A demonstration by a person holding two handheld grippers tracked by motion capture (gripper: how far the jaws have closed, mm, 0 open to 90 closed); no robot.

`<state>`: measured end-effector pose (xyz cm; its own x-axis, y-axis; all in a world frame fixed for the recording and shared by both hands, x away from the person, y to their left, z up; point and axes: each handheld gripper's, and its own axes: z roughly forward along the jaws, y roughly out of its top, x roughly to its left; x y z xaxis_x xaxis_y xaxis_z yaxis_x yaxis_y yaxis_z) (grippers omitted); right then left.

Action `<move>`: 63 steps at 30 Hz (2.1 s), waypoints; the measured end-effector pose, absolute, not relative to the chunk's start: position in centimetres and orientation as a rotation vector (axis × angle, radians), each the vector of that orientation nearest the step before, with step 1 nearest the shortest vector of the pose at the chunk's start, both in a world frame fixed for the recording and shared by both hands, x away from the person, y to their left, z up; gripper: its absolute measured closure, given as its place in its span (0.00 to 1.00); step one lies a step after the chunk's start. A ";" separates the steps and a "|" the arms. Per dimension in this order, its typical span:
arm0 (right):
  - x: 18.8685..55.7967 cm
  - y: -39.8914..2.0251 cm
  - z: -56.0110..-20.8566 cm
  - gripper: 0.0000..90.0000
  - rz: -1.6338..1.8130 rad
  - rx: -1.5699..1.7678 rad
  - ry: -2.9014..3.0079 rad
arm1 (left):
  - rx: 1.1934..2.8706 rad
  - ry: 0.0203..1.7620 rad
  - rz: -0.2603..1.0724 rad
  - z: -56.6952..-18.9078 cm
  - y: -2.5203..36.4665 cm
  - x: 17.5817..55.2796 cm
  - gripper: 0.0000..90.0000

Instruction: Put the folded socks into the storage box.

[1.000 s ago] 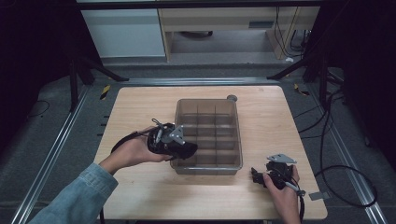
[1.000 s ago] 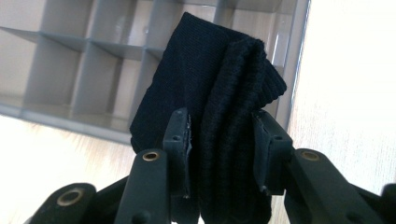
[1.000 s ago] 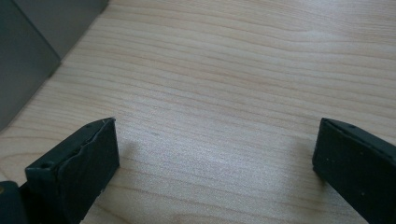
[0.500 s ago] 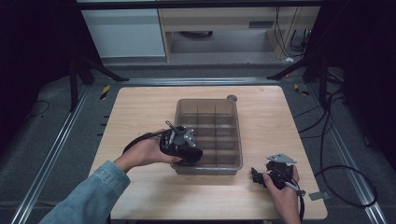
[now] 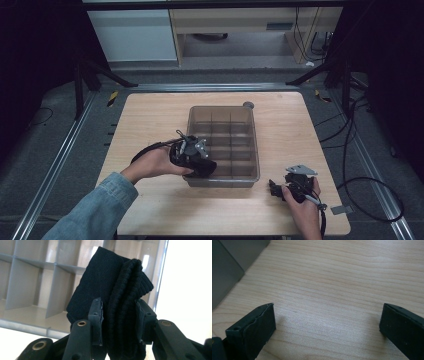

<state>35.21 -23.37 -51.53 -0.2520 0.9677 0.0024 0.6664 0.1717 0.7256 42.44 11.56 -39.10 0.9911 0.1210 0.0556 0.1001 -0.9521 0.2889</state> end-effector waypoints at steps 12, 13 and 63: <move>35.2 -23.4 -51.5 0.01 0.857 1.538 1.988 | 2.815 0.162 0.090 -39.0 12.0 42.3 0.62; 35.2 -23.4 -51.5 0.01 0.857 1.538 1.988 | 2.805 0.166 0.093 -38.9 12.0 42.3 0.61; 35.2 -23.4 -51.5 0.01 0.856 1.530 1.992 | 2.763 0.144 0.154 -35.0 10.3 43.9 1.00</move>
<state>35.22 -23.40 -51.55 -0.2569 0.9664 -0.0012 0.6639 0.1774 0.7265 43.94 10.32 -35.03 0.9888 0.1205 0.0885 0.0801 -0.9268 0.3669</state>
